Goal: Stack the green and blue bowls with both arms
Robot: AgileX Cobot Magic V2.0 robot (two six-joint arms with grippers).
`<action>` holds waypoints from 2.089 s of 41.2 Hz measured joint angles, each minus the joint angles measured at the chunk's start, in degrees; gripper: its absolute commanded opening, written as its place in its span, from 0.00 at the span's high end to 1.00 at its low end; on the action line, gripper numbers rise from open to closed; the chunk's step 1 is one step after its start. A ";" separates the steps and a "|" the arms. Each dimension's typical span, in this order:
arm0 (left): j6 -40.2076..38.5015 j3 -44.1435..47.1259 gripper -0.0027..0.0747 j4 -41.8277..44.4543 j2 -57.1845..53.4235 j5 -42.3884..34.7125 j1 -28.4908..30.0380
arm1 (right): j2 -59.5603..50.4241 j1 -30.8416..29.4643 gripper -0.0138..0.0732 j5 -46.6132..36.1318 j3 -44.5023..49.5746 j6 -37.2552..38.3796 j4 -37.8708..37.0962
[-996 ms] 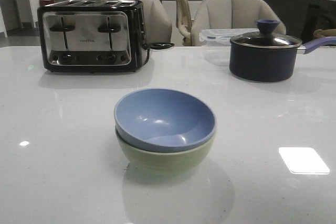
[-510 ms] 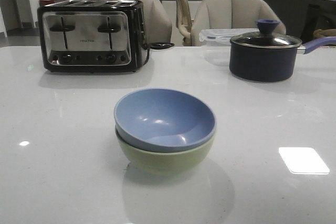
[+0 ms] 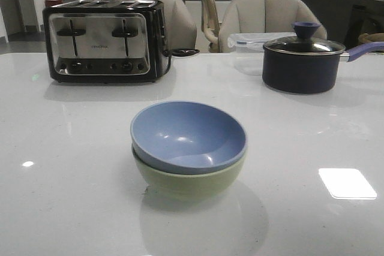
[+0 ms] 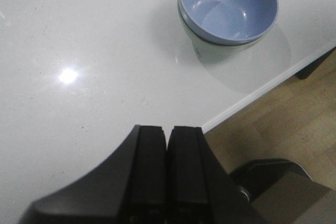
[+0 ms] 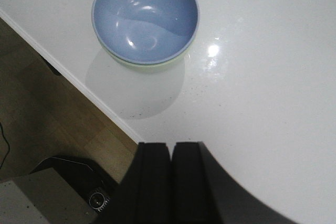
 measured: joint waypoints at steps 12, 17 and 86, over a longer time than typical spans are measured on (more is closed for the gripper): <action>0.00 17.97 0.84 2.05 -17.59 -26.44 13.28 | 0.00 0.00 0.80 0.00 0.00 0.00 0.00; 0.00 27.96 0.84 2.14 -25.77 -35.02 18.82 | 0.00 0.00 0.80 0.00 0.00 0.00 0.00; 0.00 44.67 0.84 -1.44 -38.40 -55.85 26.60 | 0.00 0.00 0.80 0.52 0.00 0.00 -0.10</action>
